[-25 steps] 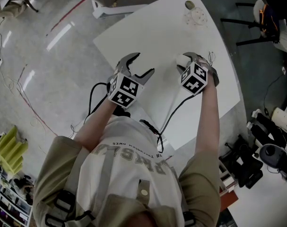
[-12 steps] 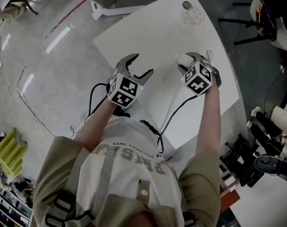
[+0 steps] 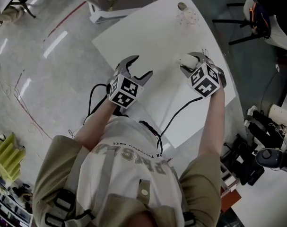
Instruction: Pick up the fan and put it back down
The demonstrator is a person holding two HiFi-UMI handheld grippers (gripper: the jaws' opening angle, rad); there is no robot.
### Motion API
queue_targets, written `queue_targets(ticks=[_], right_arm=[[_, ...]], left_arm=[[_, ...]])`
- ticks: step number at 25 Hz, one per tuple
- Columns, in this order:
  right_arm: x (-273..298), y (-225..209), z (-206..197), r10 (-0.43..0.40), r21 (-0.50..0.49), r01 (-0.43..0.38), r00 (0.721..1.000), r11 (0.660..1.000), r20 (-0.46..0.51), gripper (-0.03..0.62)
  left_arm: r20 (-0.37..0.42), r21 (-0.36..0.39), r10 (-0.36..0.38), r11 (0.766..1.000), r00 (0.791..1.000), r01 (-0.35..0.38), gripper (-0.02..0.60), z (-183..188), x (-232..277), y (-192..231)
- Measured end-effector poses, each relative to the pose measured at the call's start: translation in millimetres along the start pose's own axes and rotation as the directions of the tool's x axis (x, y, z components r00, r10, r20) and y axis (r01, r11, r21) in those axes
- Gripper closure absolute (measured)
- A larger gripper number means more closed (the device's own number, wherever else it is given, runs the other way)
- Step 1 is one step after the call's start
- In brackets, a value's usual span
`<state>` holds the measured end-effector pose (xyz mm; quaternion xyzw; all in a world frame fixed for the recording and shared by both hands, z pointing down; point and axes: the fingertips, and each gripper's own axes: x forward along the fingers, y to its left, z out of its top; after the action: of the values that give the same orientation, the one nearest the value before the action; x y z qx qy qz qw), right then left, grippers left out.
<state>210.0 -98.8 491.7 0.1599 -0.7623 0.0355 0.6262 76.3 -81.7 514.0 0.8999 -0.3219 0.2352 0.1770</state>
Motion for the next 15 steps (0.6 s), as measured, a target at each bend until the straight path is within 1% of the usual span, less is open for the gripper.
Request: queue_targets(ticks=[15], right_arm=[[-56.0,8.2,13.9,-0.022,-0.044,0.022,1.0,0.999,-0.017,0.384]], left_arm=[[-0.003,0.009,-0.001,1.0,1.0,0.001,0.249,-8.5,-12.4,-4.9]])
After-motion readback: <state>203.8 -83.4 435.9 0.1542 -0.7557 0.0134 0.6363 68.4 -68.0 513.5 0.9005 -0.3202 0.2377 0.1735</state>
